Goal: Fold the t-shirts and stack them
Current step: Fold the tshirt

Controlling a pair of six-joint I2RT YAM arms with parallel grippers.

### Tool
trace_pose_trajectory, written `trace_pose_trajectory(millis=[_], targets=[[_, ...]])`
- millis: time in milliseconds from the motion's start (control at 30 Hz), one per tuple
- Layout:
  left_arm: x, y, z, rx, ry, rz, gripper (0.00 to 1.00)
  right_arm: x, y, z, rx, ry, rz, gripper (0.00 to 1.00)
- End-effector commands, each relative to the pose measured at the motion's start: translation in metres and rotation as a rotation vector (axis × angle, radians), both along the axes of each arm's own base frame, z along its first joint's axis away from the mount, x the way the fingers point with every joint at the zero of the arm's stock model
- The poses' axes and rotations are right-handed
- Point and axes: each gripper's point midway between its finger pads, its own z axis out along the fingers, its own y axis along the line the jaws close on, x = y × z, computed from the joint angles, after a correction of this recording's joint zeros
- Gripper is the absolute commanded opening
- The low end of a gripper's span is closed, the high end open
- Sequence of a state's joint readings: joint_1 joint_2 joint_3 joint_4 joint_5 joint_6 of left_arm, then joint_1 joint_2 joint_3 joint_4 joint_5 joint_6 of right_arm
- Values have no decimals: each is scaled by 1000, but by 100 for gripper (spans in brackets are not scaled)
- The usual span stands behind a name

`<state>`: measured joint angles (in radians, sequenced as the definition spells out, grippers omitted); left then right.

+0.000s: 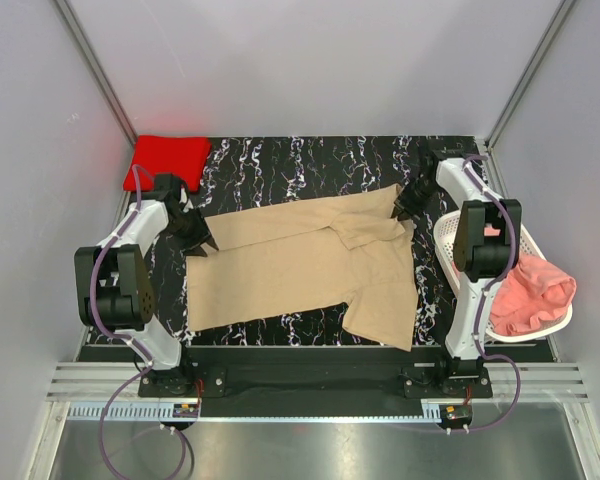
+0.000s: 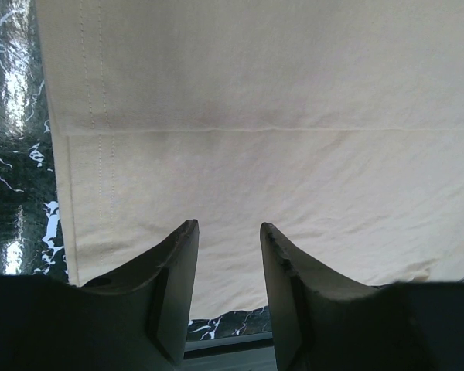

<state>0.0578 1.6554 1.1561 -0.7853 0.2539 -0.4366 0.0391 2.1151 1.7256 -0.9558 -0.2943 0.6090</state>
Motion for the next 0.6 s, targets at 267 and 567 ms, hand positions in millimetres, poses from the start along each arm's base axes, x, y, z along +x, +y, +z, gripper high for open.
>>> trace_pose_trajectory(millis=[267,567], targets=[[7,-5,17,-18,-73,-27,43,6,-27,-13,-154,-65,12,41],[17,-5,16,-19,-74,-16,43,79,-45,27,-274,-325,92,60]])
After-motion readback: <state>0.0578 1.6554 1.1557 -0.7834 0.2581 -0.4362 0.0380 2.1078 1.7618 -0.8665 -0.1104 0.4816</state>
